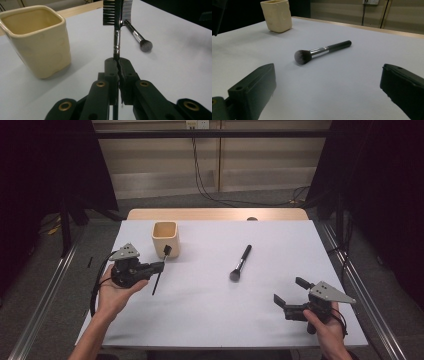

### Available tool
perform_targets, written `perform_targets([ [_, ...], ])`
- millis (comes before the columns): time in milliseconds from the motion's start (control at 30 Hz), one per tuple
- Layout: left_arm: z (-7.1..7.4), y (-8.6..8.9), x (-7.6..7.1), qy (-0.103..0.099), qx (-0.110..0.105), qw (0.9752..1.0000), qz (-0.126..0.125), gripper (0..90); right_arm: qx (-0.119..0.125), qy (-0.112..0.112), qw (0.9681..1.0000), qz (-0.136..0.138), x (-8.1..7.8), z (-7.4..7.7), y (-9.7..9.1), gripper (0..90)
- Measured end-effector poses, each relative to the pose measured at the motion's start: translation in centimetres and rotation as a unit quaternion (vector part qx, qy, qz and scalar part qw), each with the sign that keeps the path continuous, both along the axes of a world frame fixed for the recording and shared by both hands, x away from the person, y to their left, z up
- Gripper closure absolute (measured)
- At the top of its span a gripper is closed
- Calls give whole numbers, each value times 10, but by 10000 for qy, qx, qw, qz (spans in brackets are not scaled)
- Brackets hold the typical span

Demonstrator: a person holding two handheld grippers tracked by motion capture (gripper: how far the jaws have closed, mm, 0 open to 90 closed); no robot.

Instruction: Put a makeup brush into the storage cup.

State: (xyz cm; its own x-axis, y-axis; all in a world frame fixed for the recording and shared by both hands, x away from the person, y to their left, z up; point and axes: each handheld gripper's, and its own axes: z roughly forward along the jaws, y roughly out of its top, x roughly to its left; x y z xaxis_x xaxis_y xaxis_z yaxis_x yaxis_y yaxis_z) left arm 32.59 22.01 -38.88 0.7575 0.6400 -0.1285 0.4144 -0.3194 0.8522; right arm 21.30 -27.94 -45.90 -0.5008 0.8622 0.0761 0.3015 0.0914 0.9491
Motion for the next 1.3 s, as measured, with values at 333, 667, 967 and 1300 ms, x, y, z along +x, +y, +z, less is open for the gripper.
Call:
perform_targets([
  [333,2,4,1,-402,-349,9985,143,861,-4,-12,10000,-4,0,0,0,0],
  [667,9,13,1,-612,-693,9952,327,861,-1,-38,10000,-70,0,0,-1,0],
  [967,21,16,0,-872,-817,9921,382,861,39,-47,10000,-69,-1,1,-1,0],
  [1300,34,19,12,-1088,-1019,9879,427,861,67,-70,9999,-54,-1,1,-1,0],
])
